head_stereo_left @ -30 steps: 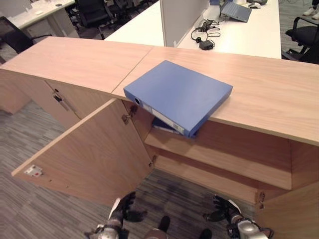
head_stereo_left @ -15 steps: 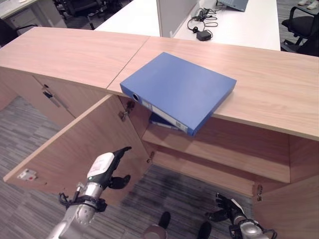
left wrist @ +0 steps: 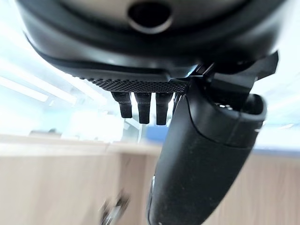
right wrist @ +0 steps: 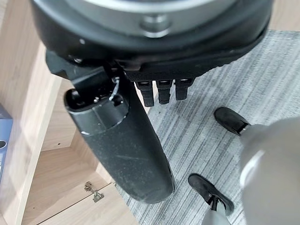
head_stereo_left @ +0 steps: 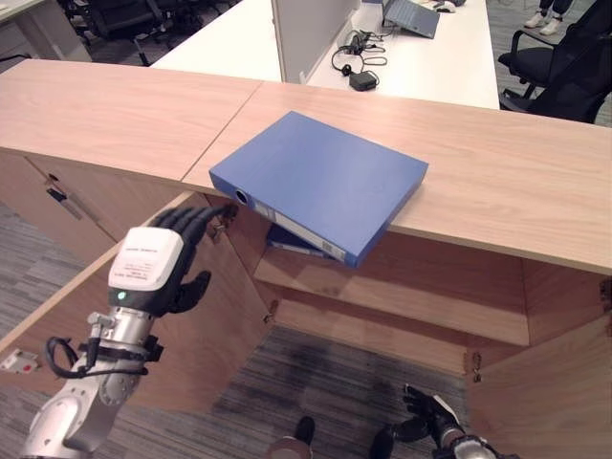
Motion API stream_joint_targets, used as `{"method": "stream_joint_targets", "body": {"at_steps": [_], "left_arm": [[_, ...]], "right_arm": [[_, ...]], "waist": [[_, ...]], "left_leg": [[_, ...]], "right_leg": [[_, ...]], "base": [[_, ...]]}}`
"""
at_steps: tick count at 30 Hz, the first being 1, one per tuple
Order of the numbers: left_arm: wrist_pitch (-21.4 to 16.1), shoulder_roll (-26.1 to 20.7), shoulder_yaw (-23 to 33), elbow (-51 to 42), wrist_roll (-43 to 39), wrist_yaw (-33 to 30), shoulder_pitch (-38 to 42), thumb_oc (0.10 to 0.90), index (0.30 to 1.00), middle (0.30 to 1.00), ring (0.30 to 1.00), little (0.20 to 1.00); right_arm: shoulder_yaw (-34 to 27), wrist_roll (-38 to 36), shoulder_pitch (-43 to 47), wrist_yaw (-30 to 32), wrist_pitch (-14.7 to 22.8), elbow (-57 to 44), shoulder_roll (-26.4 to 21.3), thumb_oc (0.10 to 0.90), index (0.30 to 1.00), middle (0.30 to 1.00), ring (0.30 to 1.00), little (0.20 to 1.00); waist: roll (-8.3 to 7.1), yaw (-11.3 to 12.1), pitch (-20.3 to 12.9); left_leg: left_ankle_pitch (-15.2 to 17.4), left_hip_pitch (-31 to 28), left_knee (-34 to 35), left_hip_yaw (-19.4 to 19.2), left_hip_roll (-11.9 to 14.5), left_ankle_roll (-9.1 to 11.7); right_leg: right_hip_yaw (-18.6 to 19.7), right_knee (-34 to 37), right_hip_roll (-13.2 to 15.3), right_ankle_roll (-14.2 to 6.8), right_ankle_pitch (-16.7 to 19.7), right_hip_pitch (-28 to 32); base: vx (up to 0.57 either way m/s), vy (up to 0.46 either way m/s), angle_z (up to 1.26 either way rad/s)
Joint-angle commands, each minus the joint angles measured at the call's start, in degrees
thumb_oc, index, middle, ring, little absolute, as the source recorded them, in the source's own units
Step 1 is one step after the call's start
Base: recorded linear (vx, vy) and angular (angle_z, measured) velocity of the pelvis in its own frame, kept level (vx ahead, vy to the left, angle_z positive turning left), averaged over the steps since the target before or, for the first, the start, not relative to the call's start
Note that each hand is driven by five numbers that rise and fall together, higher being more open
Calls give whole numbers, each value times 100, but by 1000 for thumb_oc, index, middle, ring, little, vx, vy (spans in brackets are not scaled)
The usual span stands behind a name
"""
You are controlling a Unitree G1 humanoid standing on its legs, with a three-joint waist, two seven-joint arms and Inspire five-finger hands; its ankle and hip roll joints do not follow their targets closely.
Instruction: Put the empty folder in the office cabinet
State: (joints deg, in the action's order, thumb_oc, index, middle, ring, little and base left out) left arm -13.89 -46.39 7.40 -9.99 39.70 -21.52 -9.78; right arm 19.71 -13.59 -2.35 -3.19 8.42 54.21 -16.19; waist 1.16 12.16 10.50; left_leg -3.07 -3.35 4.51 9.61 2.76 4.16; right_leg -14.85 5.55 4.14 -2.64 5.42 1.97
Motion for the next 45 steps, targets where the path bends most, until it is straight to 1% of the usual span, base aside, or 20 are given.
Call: {"method": "stream_joint_targets", "body": {"at_steps": [1,5,10,12,18,20,25,31,34,40,45], "left_arm": [[-167,-384,403,-468,-14,-451,567,800,900,900,900,900],[-236,-430,519,-874,-62,-426,642,800,900,900,900,900],[-306,-487,587,-1151,-169,-378,752,800,900,900,900,900],[-364,-440,536,-1283,-294,-355,836,800,900,900,900,900],[-435,-653,268,-1279,-392,-216,1118,800,900,900,900,900],[-445,-697,4,-1068,-448,-170,1249,800,900,900,900,900],[-380,-775,-319,-640,-365,-107,1318,800,900,900,900,900],[-296,-793,-647,-172,-269,-76,1506,800,900,900,900,900],[-213,-840,-898,183,-132,-58,1639,800,900,900,900,900],[-148,-879,-1154,611,12,-24,1755,800,900,900,900,900],[-92,-878,-1258,847,41,14,1825,800,900,900,900,900]], "right_arm": [[213,-6,362,-40,302,-235,-66,800,900,900,900,900],[237,41,330,-33,270,-187,-34,800,900,900,900,900],[253,73,316,-24,247,-115,-15,800,900,900,900,900],[270,98,319,-16,228,-45,-10,800,900,900,900,900],[305,120,356,-31,199,-17,-30,800,900,900,900,900],[333,124,381,-30,197,-54,-48,800,900,900,900,900],[316,119,398,-11,187,-61,-64,800,900,900,900,900],[300,110,347,-12,177,-108,-104,800,900,900,900,900],[284,102,365,17,182,-60,-120,800,900,900,900,900],[250,78,356,-3,180,-127,-151,800,900,900,900,900],[220,80,345,-5,162,-113,-173,800,900,900,900,900]], "waist": [[-40,-147,-318],[-21,-171,-371],[2,-182,-387],[26,-206,-406],[73,-264,-415],[91,-317,-412],[107,-402,-403],[85,-488,-418],[71,-558,-444],[55,-619,-475],[47,-651,-483]], "left_leg": [[754,-209,-36,125,-118,-58],[784,-291,-28,72,-111,-70],[788,-344,-6,37,-99,-75],[785,-353,7,6,-96,-77],[780,-363,17,-41,-93,-82],[776,-363,24,-65,-88,-85],[778,-373,28,-116,-84,-87],[788,-405,35,-156,-65,-91],[806,-440,42,-194,-46,-93],[820,-480,45,-255,-44,-100],[821,-491,47,-297,-41,-107]], "right_leg": [[-225,-55,109,-458,-975,531],[-197,-55,119,-472,-980,572],[-183,-55,127,-483,-968,586],[-171,-55,131,-495,-965,580],[-144,-55,135,-510,-954,565],[-129,-55,129,-518,-952,556],[-93,-55,117,-521,-949,549],[-61,-55,109,-521,-965,566],[-31,-55,103,-527,-974,581],[8,-55,100,-535,-970,601],[38,-55,108,-541,-959,593]], "base": [[15,11,-5],[12,11,-4],[7,4,-4],[12,7,-6],[10,3,-6],[0,0,0],[10,6,-12],[14,7,-7],[10,4,-5],[0,0,0],[-3,6,0]]}}
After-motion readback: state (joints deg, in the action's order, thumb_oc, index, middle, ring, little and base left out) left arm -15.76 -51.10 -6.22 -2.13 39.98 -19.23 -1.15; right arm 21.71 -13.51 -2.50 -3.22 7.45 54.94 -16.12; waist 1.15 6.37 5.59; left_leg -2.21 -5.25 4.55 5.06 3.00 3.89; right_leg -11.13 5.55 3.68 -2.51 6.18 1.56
